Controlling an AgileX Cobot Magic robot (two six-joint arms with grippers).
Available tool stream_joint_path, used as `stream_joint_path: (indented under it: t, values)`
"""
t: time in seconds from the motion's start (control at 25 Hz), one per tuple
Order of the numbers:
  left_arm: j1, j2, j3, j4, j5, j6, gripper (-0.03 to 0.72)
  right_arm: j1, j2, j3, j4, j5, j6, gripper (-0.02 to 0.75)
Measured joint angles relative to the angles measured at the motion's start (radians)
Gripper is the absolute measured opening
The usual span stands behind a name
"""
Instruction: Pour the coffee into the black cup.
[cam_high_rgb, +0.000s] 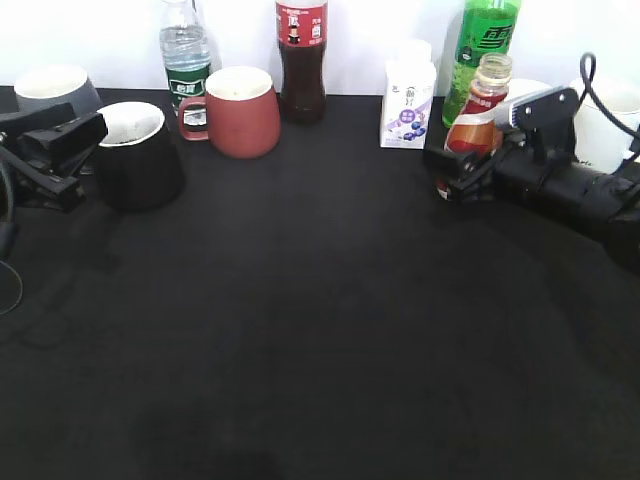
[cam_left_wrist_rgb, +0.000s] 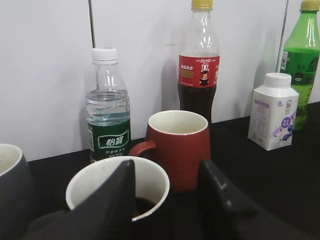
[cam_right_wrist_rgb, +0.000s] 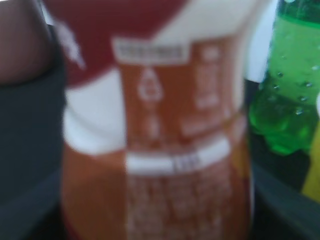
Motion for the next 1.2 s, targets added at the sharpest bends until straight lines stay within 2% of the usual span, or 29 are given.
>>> stream_joint_path:
  t: [0.08,0.24,0.44,0.56,0.64,0.72,0.8,0.92,1.0,1.08,1.2]
  values:
    - [0.000,0.000,0.000,0.000,0.000,0.000,0.319,0.000,0.000,0.024,-0.002,0.037,0.026,0.656]
    - [0.000,0.000,0.000,0.000,0.014,0.000,0.319,0.000,-0.070,0.115,0.016,0.060,0.030,0.659]
    - [0.000,0.000,0.000,0.000,0.115,-0.013,0.382,0.000,-0.198,0.228,0.062,0.156,0.030,0.659]
    - [0.000,-0.079,0.000,0.046,0.338,-0.146,0.404,0.000,-0.343,0.247,0.026,0.424,0.037,0.653]
    - [-0.009,-0.136,-0.023,0.054,0.534,-0.259,0.410,0.000,-0.483,0.233,0.012,0.692,0.038,0.647]
    - [-0.074,-0.183,-0.061,0.073,0.728,-0.334,0.410,0.004,-0.533,0.188,0.015,0.845,0.041,0.633]
    - [-0.187,-0.240,-0.112,0.046,0.955,-0.344,0.410,0.049,-0.541,0.108,0.057,1.034,0.043,0.621]
    - [-0.317,-0.337,-0.268,-0.072,1.390,-0.348,0.410,0.137,-0.543,-0.021,0.155,1.281,0.044,0.601]
    - [-0.353,-0.392,-0.370,-0.087,1.600,-0.348,0.410,0.162,-0.594,-0.064,0.205,1.425,0.032,0.594]
    - [-0.358,-0.456,-0.434,-0.088,1.748,-0.318,0.410,0.217,-0.724,-0.068,0.253,1.506,-0.031,0.592]
    - [-0.359,-0.595,-0.440,-0.109,1.881,-0.232,0.410,0.323,-0.952,-0.069,0.312,1.594,-0.057,0.591]
